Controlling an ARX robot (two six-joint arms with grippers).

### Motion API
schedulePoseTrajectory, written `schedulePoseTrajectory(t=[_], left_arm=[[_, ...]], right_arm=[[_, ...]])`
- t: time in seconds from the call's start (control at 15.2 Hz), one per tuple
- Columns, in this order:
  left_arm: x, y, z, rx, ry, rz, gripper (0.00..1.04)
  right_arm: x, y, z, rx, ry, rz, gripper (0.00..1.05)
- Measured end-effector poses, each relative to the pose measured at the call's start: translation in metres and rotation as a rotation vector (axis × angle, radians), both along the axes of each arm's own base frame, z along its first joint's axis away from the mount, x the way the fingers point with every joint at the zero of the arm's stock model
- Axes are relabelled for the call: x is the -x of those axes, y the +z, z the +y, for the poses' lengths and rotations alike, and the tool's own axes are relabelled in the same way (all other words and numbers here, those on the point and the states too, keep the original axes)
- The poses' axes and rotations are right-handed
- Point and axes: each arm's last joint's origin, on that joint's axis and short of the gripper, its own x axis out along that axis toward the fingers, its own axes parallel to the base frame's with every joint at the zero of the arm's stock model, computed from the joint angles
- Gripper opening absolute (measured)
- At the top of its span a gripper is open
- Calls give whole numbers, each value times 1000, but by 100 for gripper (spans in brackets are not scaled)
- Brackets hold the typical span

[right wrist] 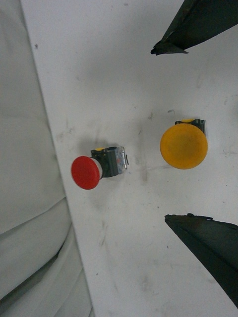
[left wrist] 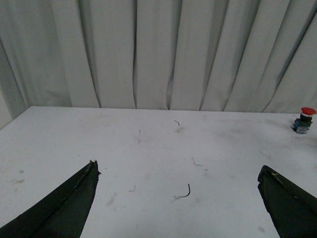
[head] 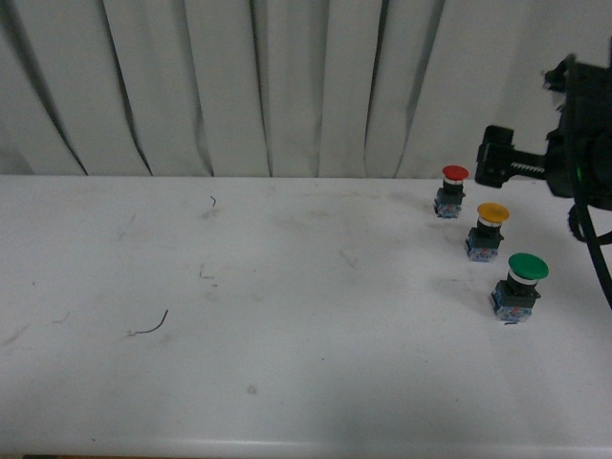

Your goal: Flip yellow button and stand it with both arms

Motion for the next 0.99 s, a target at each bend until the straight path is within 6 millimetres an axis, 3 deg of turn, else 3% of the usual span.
schedulePoseTrajectory(t=[0.07, 0.13, 0.2, 0.39, 0.46, 0.72, 0.99], left_arm=[[0, 0, 0, 0, 0, 0, 98], [0, 0, 0, 0, 0, 0, 98], [0, 0, 0, 0, 0, 0, 98], [0, 0, 0, 0, 0, 0, 98], [0, 0, 0, 0, 0, 0, 98], [0, 0, 0, 0, 0, 0, 98], [0, 0, 0, 0, 0, 0, 98]], right_arm=[[44, 38, -30, -32, 17, -112, 98], [56, 50, -39, -37, 13, -156, 98], [92, 85, -56, -40, 9, -287, 98], [164, 132, -66, -22, 37, -451, 97], [187, 138, -62, 42, 0, -477, 89], [263, 111, -43, 182, -4, -503, 49], [288, 80, -33, 198, 2, -494, 4]])
